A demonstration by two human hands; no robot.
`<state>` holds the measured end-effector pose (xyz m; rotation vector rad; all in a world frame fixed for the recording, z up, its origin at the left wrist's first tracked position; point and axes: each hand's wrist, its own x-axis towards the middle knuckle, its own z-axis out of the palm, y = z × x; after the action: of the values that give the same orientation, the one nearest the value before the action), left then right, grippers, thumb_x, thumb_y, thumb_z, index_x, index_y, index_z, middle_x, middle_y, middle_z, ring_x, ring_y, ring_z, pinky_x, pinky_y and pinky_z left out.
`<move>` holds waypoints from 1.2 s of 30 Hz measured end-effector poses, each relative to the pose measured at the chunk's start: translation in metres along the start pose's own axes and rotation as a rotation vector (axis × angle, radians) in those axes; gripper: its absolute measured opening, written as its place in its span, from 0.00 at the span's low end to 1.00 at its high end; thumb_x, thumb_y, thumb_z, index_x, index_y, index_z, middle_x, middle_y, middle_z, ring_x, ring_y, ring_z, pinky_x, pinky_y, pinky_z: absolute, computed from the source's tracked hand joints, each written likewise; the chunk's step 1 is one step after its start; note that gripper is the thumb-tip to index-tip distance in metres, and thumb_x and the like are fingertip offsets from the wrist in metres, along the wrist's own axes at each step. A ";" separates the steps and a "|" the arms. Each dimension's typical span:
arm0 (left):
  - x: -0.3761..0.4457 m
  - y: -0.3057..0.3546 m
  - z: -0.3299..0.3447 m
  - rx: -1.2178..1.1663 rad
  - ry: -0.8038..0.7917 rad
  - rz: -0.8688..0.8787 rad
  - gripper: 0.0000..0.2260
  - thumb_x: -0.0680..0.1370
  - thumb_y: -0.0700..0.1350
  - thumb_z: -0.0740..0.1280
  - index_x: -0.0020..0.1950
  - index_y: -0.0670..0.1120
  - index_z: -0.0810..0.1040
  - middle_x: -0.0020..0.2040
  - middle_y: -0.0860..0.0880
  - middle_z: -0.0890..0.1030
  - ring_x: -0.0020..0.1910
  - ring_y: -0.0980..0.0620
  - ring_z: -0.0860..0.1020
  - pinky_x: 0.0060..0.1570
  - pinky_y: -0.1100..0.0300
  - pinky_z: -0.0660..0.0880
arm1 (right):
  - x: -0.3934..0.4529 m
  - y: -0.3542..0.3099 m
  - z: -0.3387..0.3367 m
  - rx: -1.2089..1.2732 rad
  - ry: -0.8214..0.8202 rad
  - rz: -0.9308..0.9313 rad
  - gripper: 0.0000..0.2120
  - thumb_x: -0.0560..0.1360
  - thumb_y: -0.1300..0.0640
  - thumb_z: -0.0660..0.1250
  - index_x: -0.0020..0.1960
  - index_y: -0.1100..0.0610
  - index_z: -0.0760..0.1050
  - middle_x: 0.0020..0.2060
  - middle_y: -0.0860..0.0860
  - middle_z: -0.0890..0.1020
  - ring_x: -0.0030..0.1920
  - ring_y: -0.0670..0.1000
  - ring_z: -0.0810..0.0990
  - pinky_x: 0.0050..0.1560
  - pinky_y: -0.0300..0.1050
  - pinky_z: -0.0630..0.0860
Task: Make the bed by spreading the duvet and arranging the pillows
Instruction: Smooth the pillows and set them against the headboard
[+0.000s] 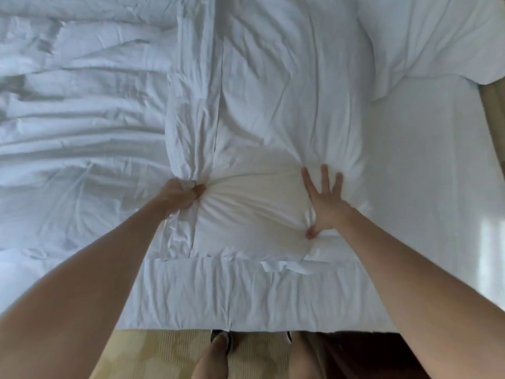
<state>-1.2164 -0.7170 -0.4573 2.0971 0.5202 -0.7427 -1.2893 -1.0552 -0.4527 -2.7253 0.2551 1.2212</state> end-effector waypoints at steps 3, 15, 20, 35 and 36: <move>-0.007 -0.003 0.009 -0.115 0.050 0.014 0.09 0.76 0.50 0.72 0.42 0.46 0.79 0.38 0.44 0.81 0.32 0.52 0.78 0.35 0.60 0.77 | 0.001 0.013 0.016 0.031 0.109 -0.046 0.75 0.54 0.40 0.82 0.65 0.32 0.17 0.67 0.43 0.17 0.75 0.62 0.26 0.60 0.81 0.64; -0.042 0.023 -0.053 -0.098 0.367 0.339 0.11 0.77 0.44 0.71 0.58 0.40 0.81 0.49 0.47 0.79 0.46 0.59 0.78 0.32 0.79 0.69 | -0.016 0.010 -0.028 0.089 -0.044 -0.236 0.70 0.53 0.32 0.79 0.75 0.36 0.29 0.76 0.42 0.29 0.77 0.52 0.29 0.76 0.66 0.48; -0.011 -0.031 -0.031 -0.062 0.344 0.066 0.09 0.77 0.49 0.71 0.51 0.44 0.79 0.47 0.41 0.81 0.54 0.41 0.81 0.45 0.58 0.71 | -0.019 -0.017 -0.004 0.026 0.109 -0.157 0.69 0.52 0.28 0.77 0.74 0.34 0.29 0.75 0.42 0.27 0.77 0.48 0.30 0.61 0.83 0.52; -0.012 0.025 -0.003 1.415 -0.110 0.536 0.69 0.54 0.77 0.71 0.75 0.55 0.25 0.76 0.42 0.26 0.76 0.37 0.31 0.72 0.39 0.33 | 0.002 0.006 -0.015 -0.151 -0.034 -0.245 0.76 0.52 0.39 0.83 0.70 0.36 0.21 0.76 0.51 0.29 0.78 0.57 0.35 0.74 0.65 0.57; -0.006 0.018 -0.005 1.474 -0.143 0.517 0.72 0.52 0.76 0.72 0.73 0.54 0.22 0.74 0.42 0.24 0.75 0.38 0.29 0.71 0.40 0.31 | 0.005 0.002 -0.010 -0.155 -0.043 -0.233 0.77 0.50 0.39 0.84 0.67 0.34 0.19 0.75 0.50 0.27 0.78 0.57 0.33 0.72 0.68 0.59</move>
<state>-1.2092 -0.7241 -0.4407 3.1864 -0.9634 -1.0794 -1.2791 -1.0593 -0.4501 -2.7538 -0.1642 1.2789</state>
